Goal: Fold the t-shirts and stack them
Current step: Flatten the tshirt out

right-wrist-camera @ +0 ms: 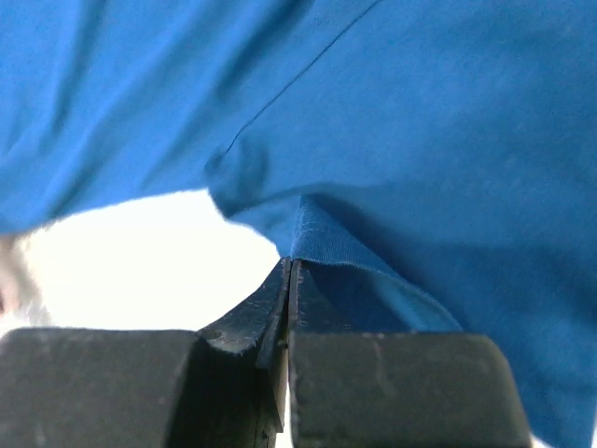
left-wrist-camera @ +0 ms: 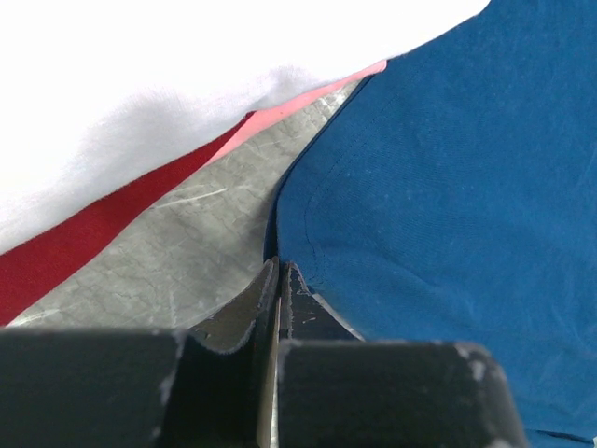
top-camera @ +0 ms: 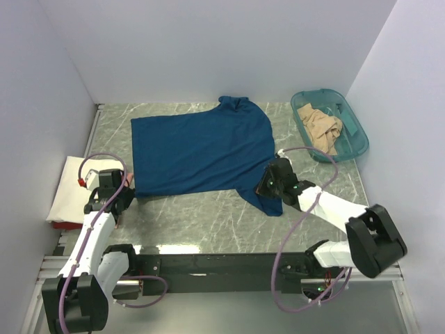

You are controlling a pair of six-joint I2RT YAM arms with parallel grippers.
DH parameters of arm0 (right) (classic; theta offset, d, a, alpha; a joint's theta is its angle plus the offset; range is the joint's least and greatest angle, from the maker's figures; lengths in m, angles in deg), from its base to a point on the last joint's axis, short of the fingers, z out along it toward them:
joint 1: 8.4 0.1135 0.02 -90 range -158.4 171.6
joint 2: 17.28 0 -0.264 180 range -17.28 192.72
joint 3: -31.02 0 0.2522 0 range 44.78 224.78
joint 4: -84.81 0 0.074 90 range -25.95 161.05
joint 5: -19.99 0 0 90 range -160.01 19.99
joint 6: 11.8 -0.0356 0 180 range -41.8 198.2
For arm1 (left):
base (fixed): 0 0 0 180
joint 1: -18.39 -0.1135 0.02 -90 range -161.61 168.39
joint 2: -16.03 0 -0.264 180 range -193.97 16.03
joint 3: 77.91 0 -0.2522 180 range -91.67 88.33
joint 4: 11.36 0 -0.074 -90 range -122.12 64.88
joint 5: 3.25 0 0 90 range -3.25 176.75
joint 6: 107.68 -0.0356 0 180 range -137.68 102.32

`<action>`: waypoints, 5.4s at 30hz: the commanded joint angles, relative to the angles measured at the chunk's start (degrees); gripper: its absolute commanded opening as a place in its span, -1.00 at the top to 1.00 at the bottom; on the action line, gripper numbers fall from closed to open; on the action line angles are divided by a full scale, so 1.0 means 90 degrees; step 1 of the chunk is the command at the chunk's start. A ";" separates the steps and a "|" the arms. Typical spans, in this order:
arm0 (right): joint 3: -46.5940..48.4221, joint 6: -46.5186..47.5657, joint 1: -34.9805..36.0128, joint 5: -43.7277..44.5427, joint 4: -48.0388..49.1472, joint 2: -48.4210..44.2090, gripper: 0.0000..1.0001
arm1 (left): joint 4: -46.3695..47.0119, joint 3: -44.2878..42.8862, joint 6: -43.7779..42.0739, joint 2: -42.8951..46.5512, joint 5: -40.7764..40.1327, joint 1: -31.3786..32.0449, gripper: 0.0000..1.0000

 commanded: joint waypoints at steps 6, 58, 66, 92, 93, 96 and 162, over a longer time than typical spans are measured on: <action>-0.0513 -0.0456 0.1030 0.0032 -0.0158 -0.0958 1.00 | 0.0149 -0.0042 0.0003 -0.0045 -0.0047 -0.0026 0.91; 0.0161 0.0100 -0.2406 -0.0349 0.0487 0.0760 0.01 | 0.0168 -0.0101 -0.0114 -0.0026 0.0168 -0.0026 0.94; 0.0336 0.0090 -0.2406 -0.0554 0.0673 0.1229 0.18 | 0.0178 -0.0072 -0.0114 -0.0065 0.0109 -0.0026 0.94; 0.1196 0.1252 -0.3578 -0.0427 -0.1281 -0.0499 1.00 | 0.0110 0.0338 0.0228 -0.0007 0.0343 0.0003 0.19; 0.1186 0.1262 -0.3578 -0.0456 -0.1261 -0.0509 1.00 | 0.0110 0.0377 0.0277 0.0033 0.0353 0.0023 0.18; 0.1206 0.1272 -0.3578 -0.0485 -0.1242 -0.0528 1.00 | 0.0080 0.0514 0.0452 0.0179 0.0343 0.0198 0.17; 0.1722 0.1106 -0.3578 -0.0915 -0.1641 -0.1426 1.00 | -0.1491 -0.1113 0.1587 0.0540 -0.2097 0.2270 0.99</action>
